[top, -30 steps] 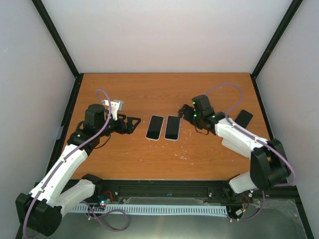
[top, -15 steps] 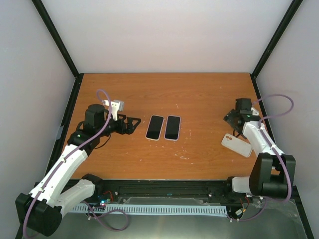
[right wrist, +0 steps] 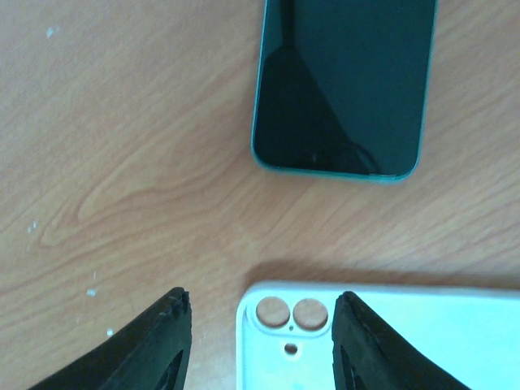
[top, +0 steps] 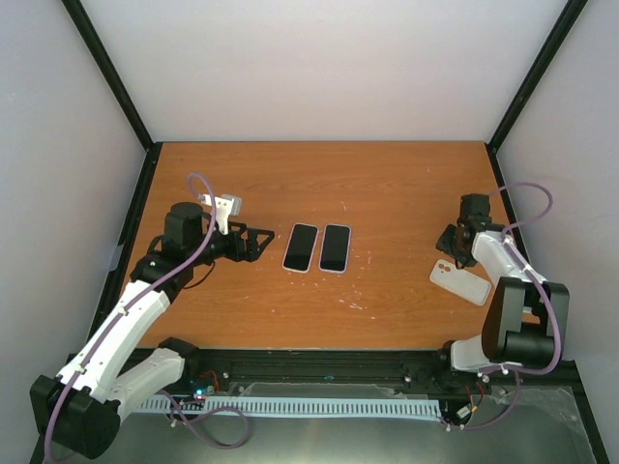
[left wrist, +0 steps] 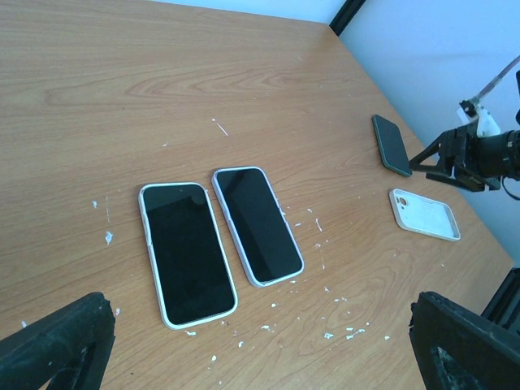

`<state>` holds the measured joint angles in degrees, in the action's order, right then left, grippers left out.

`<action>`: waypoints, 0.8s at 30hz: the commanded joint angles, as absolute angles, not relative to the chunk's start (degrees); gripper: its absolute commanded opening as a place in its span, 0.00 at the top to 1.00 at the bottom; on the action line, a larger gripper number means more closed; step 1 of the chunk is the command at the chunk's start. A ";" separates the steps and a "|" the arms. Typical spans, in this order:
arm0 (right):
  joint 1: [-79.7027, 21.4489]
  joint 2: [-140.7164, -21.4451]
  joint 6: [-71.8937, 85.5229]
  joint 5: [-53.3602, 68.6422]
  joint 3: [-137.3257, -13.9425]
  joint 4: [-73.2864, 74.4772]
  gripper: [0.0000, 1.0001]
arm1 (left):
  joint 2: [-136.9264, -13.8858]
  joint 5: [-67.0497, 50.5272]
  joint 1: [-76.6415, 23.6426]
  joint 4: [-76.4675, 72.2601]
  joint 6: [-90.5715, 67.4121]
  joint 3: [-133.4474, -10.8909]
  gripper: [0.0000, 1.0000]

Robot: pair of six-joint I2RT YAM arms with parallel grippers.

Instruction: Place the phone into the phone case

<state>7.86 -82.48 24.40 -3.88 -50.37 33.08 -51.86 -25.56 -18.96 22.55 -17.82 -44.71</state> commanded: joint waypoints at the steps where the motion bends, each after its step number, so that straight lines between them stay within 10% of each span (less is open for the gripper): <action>1: 8.00 -78.39 29.16 1.89 -44.48 30.71 0.55 | -51.68 -26.60 -18.76 21.97 -16.53 -44.74 0.01; 24: 5.46 -83.50 36.66 5.32 -39.54 26.57 0.61 | -50.81 -26.11 -18.81 22.02 -16.59 -44.68 0.01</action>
<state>6.07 -81.87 34.79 6.50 -38.63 25.67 -51.83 -26.09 -18.96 22.55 -17.82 -44.60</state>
